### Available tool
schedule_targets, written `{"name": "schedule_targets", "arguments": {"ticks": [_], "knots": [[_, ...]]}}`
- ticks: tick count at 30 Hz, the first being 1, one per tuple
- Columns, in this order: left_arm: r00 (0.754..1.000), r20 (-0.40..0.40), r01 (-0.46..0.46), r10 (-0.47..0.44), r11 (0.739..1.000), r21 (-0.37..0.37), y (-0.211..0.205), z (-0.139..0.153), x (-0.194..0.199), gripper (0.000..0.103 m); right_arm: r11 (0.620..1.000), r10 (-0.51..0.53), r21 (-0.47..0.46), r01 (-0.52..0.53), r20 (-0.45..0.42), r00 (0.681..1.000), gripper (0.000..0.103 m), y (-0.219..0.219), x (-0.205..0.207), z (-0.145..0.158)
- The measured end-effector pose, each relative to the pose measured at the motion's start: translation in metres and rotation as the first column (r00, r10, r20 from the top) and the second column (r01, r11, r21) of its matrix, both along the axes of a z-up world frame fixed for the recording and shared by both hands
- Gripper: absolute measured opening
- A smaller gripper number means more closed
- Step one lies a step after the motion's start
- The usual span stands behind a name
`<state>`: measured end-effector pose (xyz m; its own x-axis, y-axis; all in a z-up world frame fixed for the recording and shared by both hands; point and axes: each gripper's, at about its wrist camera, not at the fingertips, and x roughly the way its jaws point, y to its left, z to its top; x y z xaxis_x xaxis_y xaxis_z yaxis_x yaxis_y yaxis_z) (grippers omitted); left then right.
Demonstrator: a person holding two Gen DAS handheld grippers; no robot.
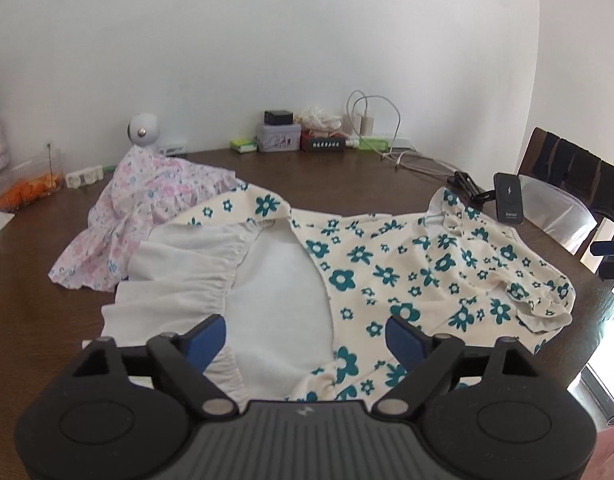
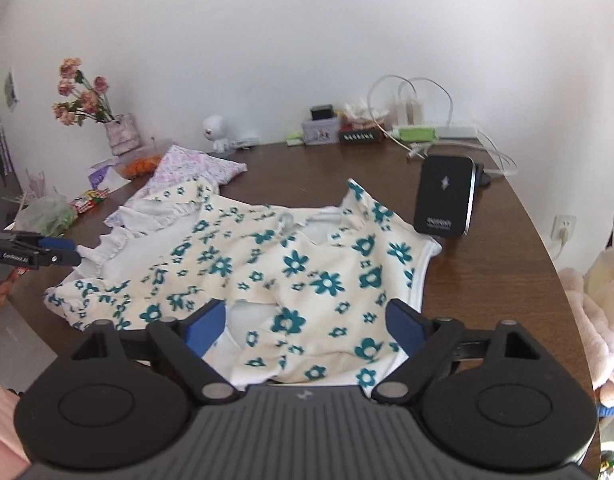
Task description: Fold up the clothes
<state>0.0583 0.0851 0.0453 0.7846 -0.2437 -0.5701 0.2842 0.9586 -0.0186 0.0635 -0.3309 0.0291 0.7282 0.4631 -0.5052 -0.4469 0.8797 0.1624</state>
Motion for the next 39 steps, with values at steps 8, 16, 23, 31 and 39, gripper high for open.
{"name": "schedule_targets", "arguments": {"ticks": [8,16,23,31,39], "knots": [[0.992,0.051,0.114,-0.113,0.993,-0.022,-0.072,-0.005,-0.023,0.102,0.988,0.045,-0.147,-0.050,-0.034,0.998,0.103,0.051,-0.013,-0.002],[0.939,-0.045,0.341,-0.342,0.940,-0.035,-0.136,-0.023,-0.013,0.100,0.990,-0.073,-0.121,0.065,-0.056,0.996,0.103,0.010,-0.016,-0.014],[0.849,-0.186,0.506,-0.494,0.862,0.019,-0.233,-0.042,0.019,0.079,0.990,-0.141,0.000,0.143,-0.142,0.980,0.078,-0.057,0.002,-0.030],[0.822,-0.344,0.467,-0.454,0.883,-0.047,-0.270,-0.066,0.050,0.046,0.993,-0.066,0.076,0.085,-0.223,0.973,0.055,-0.069,0.019,-0.054],[0.816,-0.368,0.449,-0.446,0.889,-0.083,-0.265,-0.066,0.060,0.021,0.988,0.017,0.156,0.021,-0.241,0.970,0.046,-0.068,0.028,-0.062]]}}
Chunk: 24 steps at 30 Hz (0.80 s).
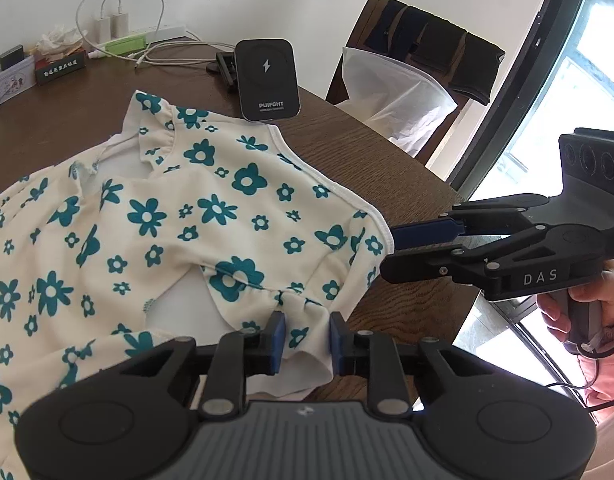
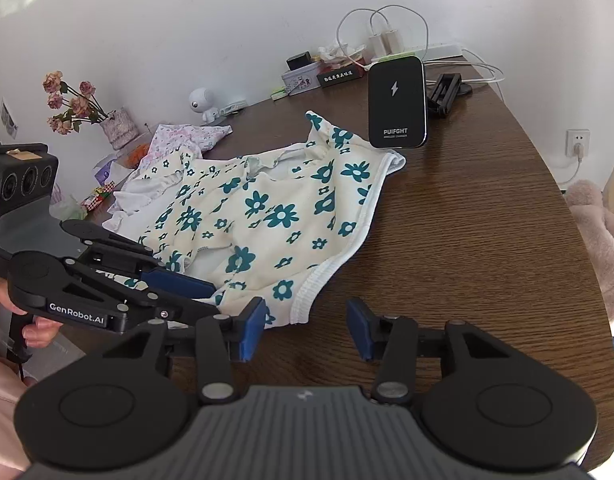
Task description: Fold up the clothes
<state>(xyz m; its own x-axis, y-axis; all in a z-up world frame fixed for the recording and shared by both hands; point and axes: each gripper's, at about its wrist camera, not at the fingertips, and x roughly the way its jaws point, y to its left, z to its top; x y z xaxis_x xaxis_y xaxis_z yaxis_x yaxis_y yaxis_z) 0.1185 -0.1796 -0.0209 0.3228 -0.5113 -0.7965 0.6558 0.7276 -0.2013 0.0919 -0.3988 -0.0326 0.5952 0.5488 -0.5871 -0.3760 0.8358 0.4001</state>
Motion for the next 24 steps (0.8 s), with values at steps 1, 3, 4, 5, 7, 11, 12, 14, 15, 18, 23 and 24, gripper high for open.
{"name": "schedule_targets", "arguments": {"ticks": [1,3,4,5,7,11,12,14,15,18,23,24], "knots": [[1.000,-0.011,-0.003,0.003,1.000,-0.010,0.002,0.000,0.001,0.021,1.000,0.008,0.003,-0.008,0.000,1.000,0.045,0.001,0.000,0.000],[0.999,-0.036,-0.008,0.006,0.999,-0.037,0.007,0.002,0.001,0.021,1.000,0.024,0.008,-0.024,0.001,1.000,0.039,0.003,0.001,0.000],[0.999,-0.039,-0.006,0.004,0.999,-0.041,0.009,0.002,0.000,0.021,0.999,0.032,0.008,-0.032,0.004,0.999,0.036,0.004,0.001,0.000],[0.999,-0.037,-0.004,0.003,0.999,-0.042,0.010,0.003,-0.001,0.021,0.999,0.040,0.005,-0.040,0.009,0.999,0.035,0.005,0.001,0.001],[0.999,-0.035,-0.002,0.001,0.999,-0.038,0.011,0.003,-0.003,0.021,0.999,0.051,-0.001,-0.051,0.016,0.999,0.033,0.007,0.000,0.002],[0.999,-0.042,-0.001,-0.001,0.999,-0.042,0.012,0.000,-0.001,0.020,0.998,0.065,-0.022,-0.065,0.022,0.998,0.025,0.009,0.000,0.002],[0.999,-0.043,-0.001,-0.001,0.999,-0.049,0.013,0.001,-0.001,0.020,0.997,0.067,-0.028,-0.066,0.024,0.997,0.025,0.009,-0.001,0.001],[0.999,-0.039,-0.005,0.003,0.998,-0.058,0.017,0.003,0.000,0.020,0.997,0.070,-0.036,-0.069,0.025,0.997,0.025,0.009,-0.001,0.001],[0.999,-0.035,-0.007,0.005,0.998,-0.062,0.018,0.004,0.000,0.019,0.997,0.070,-0.035,-0.069,0.025,0.997,0.025,0.009,-0.001,0.000],[0.999,-0.038,0.000,-0.002,0.998,-0.064,0.018,0.003,0.001,0.010,0.997,0.076,-0.028,-0.075,0.026,0.997,0.025,0.008,-0.002,0.000],[0.999,-0.049,0.011,-0.016,0.996,-0.091,0.018,0.002,0.002,0.002,0.995,0.092,-0.047,-0.090,0.038,0.995,0.022,0.012,-0.002,0.000],[0.999,-0.047,0.009,-0.013,0.995,-0.099,0.019,0.004,0.003,0.002,0.994,0.096,-0.051,-0.094,0.039,0.995,0.018,0.013,-0.002,0.000]]}}
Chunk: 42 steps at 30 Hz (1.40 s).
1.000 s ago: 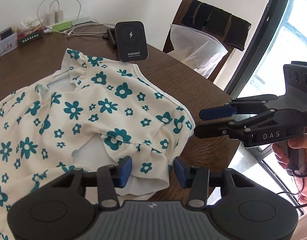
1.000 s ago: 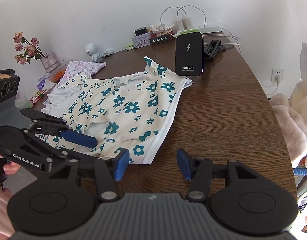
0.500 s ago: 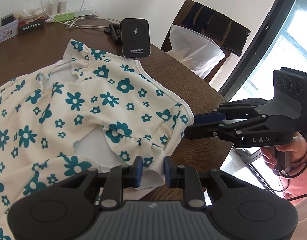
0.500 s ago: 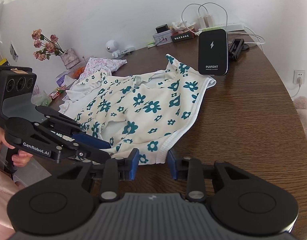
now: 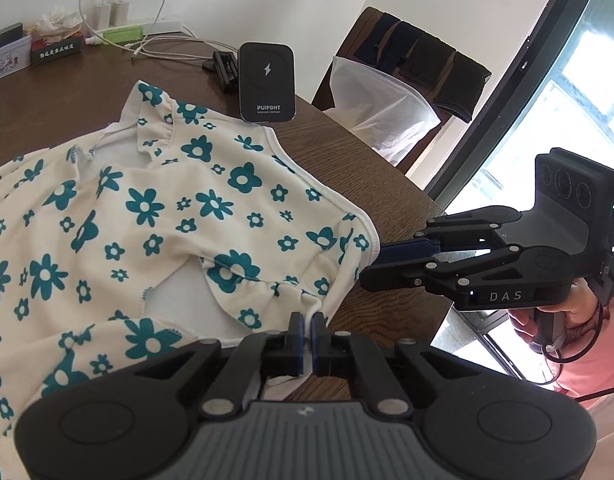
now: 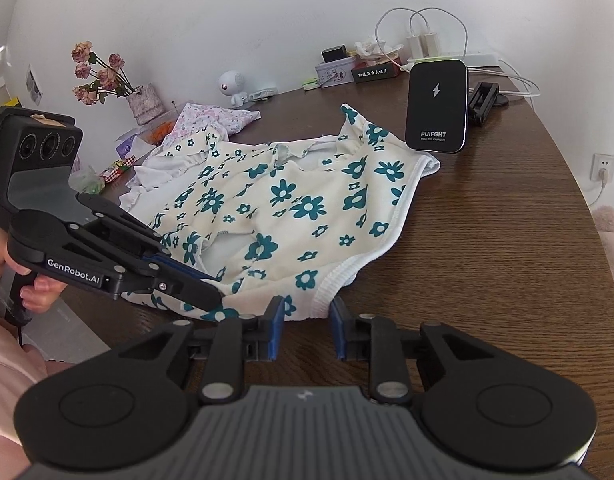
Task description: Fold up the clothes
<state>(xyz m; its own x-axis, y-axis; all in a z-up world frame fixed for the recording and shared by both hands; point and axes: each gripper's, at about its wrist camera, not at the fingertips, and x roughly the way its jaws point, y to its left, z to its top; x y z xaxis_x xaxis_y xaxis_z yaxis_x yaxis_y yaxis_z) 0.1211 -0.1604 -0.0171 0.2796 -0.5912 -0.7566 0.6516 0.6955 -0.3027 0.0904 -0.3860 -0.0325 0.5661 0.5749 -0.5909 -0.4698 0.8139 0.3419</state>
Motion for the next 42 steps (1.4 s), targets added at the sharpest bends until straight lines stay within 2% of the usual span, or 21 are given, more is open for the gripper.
{"name": "schedule_targets", "arguments": {"ticks": [1,8,13,15,19,22,25,28,29,30,31,32,35,39,42], "knots": [[1.000,0.005,-0.005,0.005,1.000,-0.007,0.002,0.002,0.000,0.001,1.000,0.004,-0.005,-0.004,0.001,1.000,0.007,0.000,0.000,0.000],[0.996,0.059,-0.062,0.066,0.996,-0.059,0.023,0.029,0.011,0.000,0.996,0.035,-0.085,-0.033,0.030,0.999,0.004,0.004,0.003,0.001],[0.993,0.088,-0.075,0.084,0.993,-0.094,0.039,0.047,0.008,0.000,0.979,0.056,-0.201,-0.043,0.061,0.997,0.001,0.008,0.002,0.003],[0.994,0.078,-0.065,0.073,0.994,-0.092,0.039,0.046,0.005,0.000,0.969,0.043,-0.245,-0.022,0.079,0.996,0.000,0.007,0.003,0.003],[0.999,0.034,-0.023,0.025,0.997,-0.069,0.033,0.032,-0.005,0.000,0.970,0.043,-0.241,-0.025,0.069,0.997,0.000,0.003,0.004,0.004],[1.000,-0.008,-0.004,0.003,0.999,-0.049,0.029,0.018,-0.011,0.001,0.977,0.002,-0.211,0.013,0.071,0.997,0.004,-0.006,0.002,0.009],[1.000,-0.011,-0.016,0.015,0.999,-0.040,0.027,0.011,-0.012,0.003,0.982,-0.056,-0.172,0.073,0.102,0.993,0.015,-0.015,-0.001,0.019],[0.997,0.057,-0.057,0.060,0.996,-0.066,0.038,0.021,-0.011,0.019,0.989,-0.053,-0.129,0.069,0.123,0.991,0.023,-0.015,-0.005,0.029],[0.994,0.083,-0.066,0.072,0.995,-0.069,0.044,0.026,-0.013,0.036,0.990,-0.032,-0.129,0.048,0.128,0.991,0.033,-0.010,-0.006,0.031],[0.990,0.112,-0.077,0.083,0.995,-0.058,0.050,0.031,-0.015,0.054,0.991,-0.010,-0.130,0.028,0.134,0.991,0.039,-0.006,-0.008,0.032],[0.986,0.140,-0.088,0.094,0.995,-0.045,0.056,0.035,-0.017,0.059,0.991,0.014,-0.137,0.006,0.139,0.990,0.045,0.000,-0.010,0.033],[0.983,0.154,-0.097,0.098,0.995,-0.015,0.061,0.036,-0.019,0.063,0.989,0.039,-0.144,-0.019,0.142,0.989,0.046,0.007,-0.011,0.034],[0.976,0.183,-0.135,0.119,0.988,0.076,0.083,0.033,-0.027,0.063,0.985,0.114,-0.143,-0.094,0.144,0.983,0.048,0.029,-0.010,0.034],[0.957,0.201,-0.243,0.210,0.958,0.155,0.135,0.031,-0.043,0.062,0.965,0.219,-0.177,-0.192,0.150,0.964,0.053,0.060,-0.008,0.034],[0.914,0.238,-0.370,0.329,0.916,0.156,0.184,0.041,-0.063,0.062,0.946,0.281,-0.210,-0.247,0.152,0.948,0.058,0.079,-0.007,0.034]]}}
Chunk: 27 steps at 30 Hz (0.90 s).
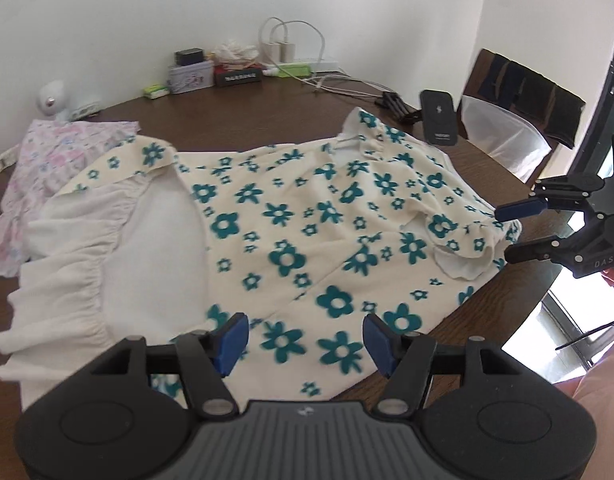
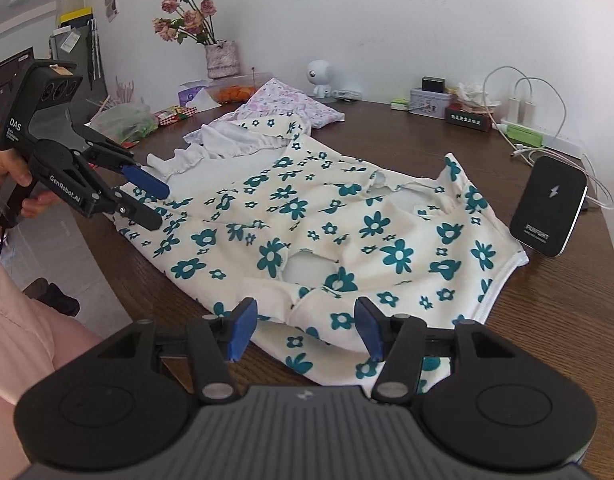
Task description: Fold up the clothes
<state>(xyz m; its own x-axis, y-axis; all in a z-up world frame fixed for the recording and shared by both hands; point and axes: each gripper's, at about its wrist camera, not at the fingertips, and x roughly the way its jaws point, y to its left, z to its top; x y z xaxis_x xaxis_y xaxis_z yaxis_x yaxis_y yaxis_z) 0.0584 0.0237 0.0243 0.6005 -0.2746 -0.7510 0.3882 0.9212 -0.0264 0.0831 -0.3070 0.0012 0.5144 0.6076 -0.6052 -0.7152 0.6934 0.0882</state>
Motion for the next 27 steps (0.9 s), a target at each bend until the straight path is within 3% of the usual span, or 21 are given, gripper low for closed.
{"name": "schedule_targets", "arguments": {"ticks": [5,12,14,15,16,19,21,24,27], "knots": [[0.981,0.016,-0.195,0.195,0.979,0.053,0.069,0.009,-0.019,0.063,0.998,0.048,-0.035,-0.049,-0.011,0.999,0.059,0.018,0.007,0.002],[0.990,-0.038,-0.132,0.133,0.991,0.022,0.079,-0.013,0.006,0.060,0.994,0.071,-0.086,-0.074,-0.036,0.997,0.065,0.036,0.008,0.003],[0.992,-0.050,-0.116,0.116,0.993,0.003,0.077,-0.020,0.015,0.029,0.992,0.064,-0.107,-0.068,-0.044,0.997,0.066,0.039,0.007,0.001],[0.992,-0.055,-0.115,0.115,0.993,-0.005,0.077,-0.021,0.017,0.002,0.991,0.059,-0.118,-0.065,-0.048,0.997,0.065,0.041,0.007,0.001],[0.991,-0.051,-0.128,0.127,0.992,-0.016,0.080,-0.022,0.018,0.001,0.991,0.051,-0.123,-0.057,-0.057,0.997,0.060,0.041,0.008,0.000],[0.981,0.002,-0.191,0.192,0.979,-0.065,0.094,-0.014,0.006,0.001,0.992,0.014,-0.123,-0.026,-0.097,0.995,0.003,0.039,0.015,-0.003],[0.966,0.039,-0.247,0.254,0.960,-0.132,0.108,-0.006,-0.006,0.001,0.994,-0.008,-0.106,-0.002,-0.096,0.995,0.002,0.034,0.018,-0.001],[0.933,0.031,-0.344,0.359,0.913,-0.221,0.128,-0.009,-0.018,0.001,0.998,0.000,-0.064,-0.008,-0.118,0.993,0.002,0.029,0.021,-0.002],[0.940,-0.031,-0.338,0.339,0.919,-0.204,0.121,-0.022,-0.013,0.003,0.999,0.022,-0.030,-0.027,-0.164,0.986,0.003,0.028,0.023,-0.009]]}}
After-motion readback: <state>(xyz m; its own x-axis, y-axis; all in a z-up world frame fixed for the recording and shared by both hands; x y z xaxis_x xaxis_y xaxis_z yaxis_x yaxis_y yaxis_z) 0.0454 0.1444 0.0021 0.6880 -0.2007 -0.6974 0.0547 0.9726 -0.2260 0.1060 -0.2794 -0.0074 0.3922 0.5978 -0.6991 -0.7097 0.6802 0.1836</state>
